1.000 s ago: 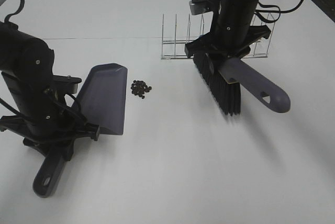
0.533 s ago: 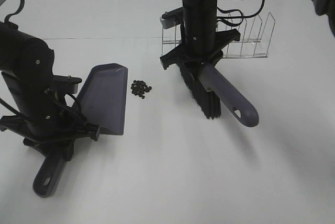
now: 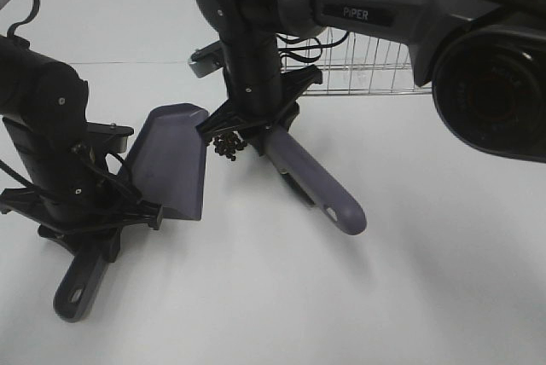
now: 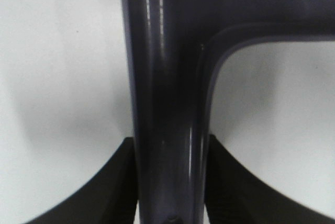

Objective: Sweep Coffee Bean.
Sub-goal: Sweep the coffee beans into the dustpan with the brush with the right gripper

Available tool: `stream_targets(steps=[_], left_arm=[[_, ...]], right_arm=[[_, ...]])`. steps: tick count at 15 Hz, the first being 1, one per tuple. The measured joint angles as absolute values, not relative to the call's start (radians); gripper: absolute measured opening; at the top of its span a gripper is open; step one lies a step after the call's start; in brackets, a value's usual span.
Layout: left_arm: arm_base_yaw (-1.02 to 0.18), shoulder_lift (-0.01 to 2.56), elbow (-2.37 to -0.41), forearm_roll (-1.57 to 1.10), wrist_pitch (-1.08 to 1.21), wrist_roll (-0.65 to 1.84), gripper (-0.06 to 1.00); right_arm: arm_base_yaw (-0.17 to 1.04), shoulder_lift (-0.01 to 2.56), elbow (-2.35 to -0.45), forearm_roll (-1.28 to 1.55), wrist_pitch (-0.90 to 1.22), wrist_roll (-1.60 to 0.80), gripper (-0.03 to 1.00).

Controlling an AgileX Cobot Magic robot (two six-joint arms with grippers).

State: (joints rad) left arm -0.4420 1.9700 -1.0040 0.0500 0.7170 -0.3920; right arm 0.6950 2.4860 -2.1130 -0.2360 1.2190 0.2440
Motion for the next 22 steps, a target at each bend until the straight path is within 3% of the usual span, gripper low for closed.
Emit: stream_targets(steps=[4,8,13,17,18,22], left_arm=[[-0.442,1.970,-1.004,0.050,0.717,-0.392,0.34],[-0.442,1.970,-1.004,0.050,0.717,-0.392,0.34],[-0.442,1.970,-1.004,0.050,0.717,-0.392,0.34],[-0.442,1.970,-1.004,0.050,0.717,-0.392,0.34],[-0.442,1.970,-1.004,0.050,0.717,-0.390,0.34],[-0.442,1.970,-1.004,0.048,0.716,-0.379,0.34]], right_arm=[[0.800,2.550,-2.315,-0.112,1.230,0.167,0.31],[0.810,2.527,-2.413,-0.135,1.227,0.159,0.31],[0.737,2.468,-2.398,-0.242,1.229,0.159,0.31],[0.674,2.446,-2.222,-0.277,1.228,0.160,0.31],[0.663,2.459,-2.149,-0.263,1.235,0.163,0.31],[0.687,2.499,-2.145,-0.123,1.213,0.149,0.31]])
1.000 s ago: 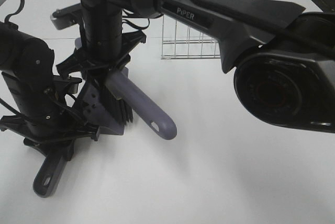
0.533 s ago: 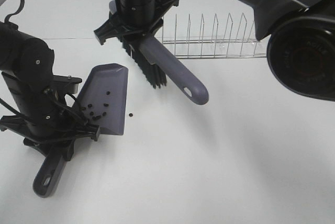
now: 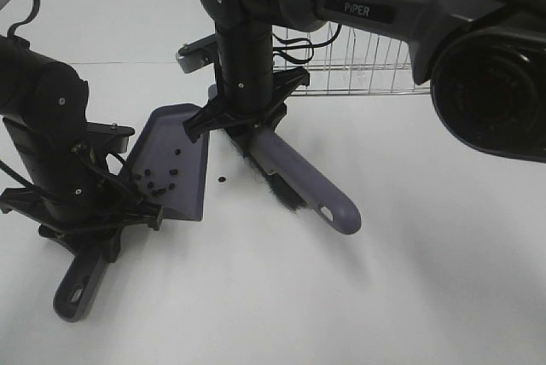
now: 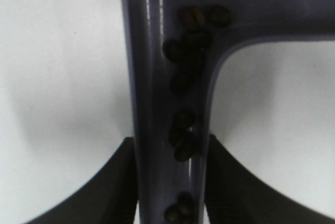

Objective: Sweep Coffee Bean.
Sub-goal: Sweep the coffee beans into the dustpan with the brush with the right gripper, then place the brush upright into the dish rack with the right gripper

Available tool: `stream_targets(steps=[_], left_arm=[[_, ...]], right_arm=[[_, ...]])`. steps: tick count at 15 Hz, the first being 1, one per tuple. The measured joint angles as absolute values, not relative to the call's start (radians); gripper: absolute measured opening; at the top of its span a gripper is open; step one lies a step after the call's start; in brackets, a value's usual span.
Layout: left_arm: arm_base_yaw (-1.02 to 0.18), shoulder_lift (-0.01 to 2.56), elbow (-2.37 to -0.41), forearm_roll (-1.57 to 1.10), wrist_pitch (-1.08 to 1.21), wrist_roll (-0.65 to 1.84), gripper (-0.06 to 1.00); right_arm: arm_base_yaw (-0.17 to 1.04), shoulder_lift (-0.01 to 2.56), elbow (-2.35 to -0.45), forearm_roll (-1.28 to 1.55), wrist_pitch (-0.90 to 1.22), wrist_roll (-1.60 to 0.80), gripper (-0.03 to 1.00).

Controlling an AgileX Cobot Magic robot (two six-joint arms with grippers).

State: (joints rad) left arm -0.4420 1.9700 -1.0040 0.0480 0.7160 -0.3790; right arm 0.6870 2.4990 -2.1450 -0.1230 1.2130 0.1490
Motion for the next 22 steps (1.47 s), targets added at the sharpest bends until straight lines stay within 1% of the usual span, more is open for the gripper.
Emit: stream_targets(steps=[3,6,9,14,18,22], left_arm=[[-0.442,1.970,-1.004,0.046,0.716,-0.373,0.34],[-0.442,1.970,-1.004,0.046,0.716,-0.371,0.34],[-0.442,1.970,-1.004,0.045,0.716,-0.369,0.34],[-0.442,1.970,-1.004,0.045,0.716,-0.369,0.34],[-0.442,1.970,-1.004,0.044,0.716,-0.369,0.34],[-0.442,1.970,-1.004,0.045,0.716,-0.369,0.34]], right_arm=[[0.733,2.520,-2.182,-0.117,1.221,0.145,0.31],[0.767,2.527,-2.329,-0.070,1.230,0.146,0.30],[0.766,2.525,-2.473,-0.082,1.230,0.152,0.30],[0.757,2.474,-2.497,-0.214,1.232,0.131,0.30],[0.666,2.466,-2.497,-0.207,1.233,0.062,0.30],[0.508,2.428,-2.497,-0.076,1.233,-0.014,0.30]])
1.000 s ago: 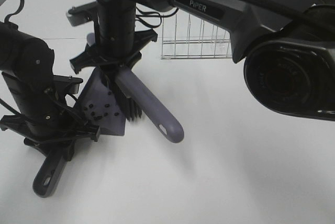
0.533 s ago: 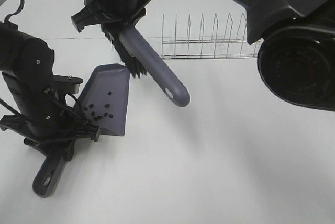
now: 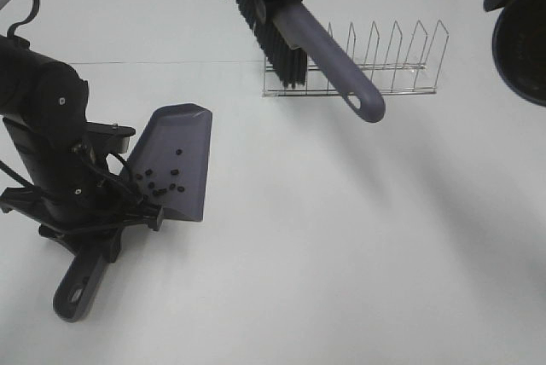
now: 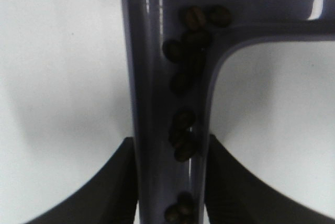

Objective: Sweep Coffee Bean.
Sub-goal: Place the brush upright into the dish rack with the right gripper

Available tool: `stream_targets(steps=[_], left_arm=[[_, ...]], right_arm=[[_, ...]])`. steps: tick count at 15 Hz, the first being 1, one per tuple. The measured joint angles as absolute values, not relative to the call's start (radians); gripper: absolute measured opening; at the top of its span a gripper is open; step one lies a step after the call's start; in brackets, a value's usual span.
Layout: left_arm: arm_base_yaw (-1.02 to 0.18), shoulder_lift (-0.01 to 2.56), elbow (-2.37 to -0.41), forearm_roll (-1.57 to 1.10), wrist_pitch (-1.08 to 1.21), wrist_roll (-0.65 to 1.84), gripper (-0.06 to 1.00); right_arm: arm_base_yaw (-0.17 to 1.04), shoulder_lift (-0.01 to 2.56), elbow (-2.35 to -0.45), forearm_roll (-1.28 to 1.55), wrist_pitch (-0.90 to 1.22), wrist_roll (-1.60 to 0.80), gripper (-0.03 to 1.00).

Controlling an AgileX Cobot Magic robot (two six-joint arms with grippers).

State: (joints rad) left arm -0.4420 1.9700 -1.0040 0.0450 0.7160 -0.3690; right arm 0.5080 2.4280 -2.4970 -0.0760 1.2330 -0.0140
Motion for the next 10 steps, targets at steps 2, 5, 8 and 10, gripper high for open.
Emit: stream_targets(steps=[2,5,8,10], left_arm=[[-0.442,1.970,-1.004,0.045,0.716,-0.369,0.34],[-0.442,1.970,-1.004,0.045,0.716,-0.369,0.34],[-0.442,1.970,-1.004,0.045,0.716,-0.369,0.34],[-0.442,1.970,-1.004,0.045,0.716,-0.369,0.34]], right_arm=[[0.428,2.422,-2.497,-0.023,1.233,-0.030,0.30],[0.327,2.422,-2.497,0.047,1.234,-0.062,0.30],[0.245,2.422,-2.497,0.093,1.234,-0.069,0.30],[0.206,2.422,-2.497,0.102,1.234,-0.069,0.30]])
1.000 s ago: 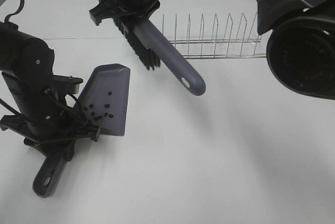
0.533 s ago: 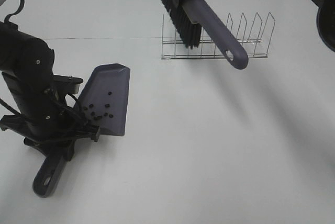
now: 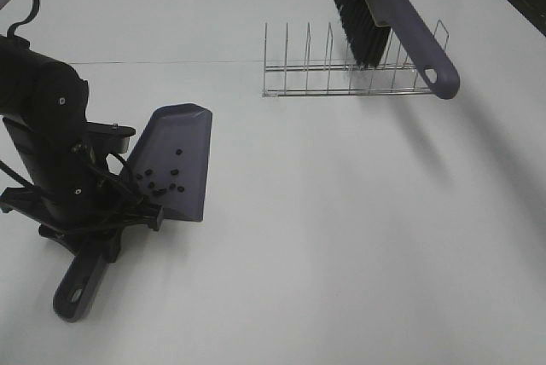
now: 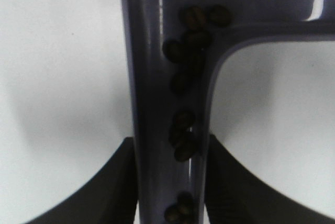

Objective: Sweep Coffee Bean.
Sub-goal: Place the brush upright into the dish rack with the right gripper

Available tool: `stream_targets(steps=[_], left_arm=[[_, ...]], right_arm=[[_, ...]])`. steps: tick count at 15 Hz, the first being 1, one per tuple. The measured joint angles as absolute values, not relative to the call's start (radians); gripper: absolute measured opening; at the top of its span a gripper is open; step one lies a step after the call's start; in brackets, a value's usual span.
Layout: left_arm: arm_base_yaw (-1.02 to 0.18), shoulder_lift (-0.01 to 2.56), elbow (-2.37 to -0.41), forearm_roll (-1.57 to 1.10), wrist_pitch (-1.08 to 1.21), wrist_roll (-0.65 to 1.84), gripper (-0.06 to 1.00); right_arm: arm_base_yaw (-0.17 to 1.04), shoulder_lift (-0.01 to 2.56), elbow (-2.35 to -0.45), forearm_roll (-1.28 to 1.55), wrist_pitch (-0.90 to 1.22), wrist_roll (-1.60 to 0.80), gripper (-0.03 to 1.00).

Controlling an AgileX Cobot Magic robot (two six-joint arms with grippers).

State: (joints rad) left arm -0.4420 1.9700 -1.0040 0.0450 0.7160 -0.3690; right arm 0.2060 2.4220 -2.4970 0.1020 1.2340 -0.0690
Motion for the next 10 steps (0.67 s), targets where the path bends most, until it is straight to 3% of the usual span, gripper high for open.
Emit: stream_targets(steps=[3,10], left_arm=[[-0.442,1.970,-1.004,0.045,0.716,-0.369,0.34],[-0.442,1.970,-1.004,0.045,0.716,-0.369,0.34]], right_arm=[[0.120,2.414,-2.462,0.072,1.230,-0.068,0.30],[0.113,2.218,-2.032,0.024,1.230,-0.059,0.30]])
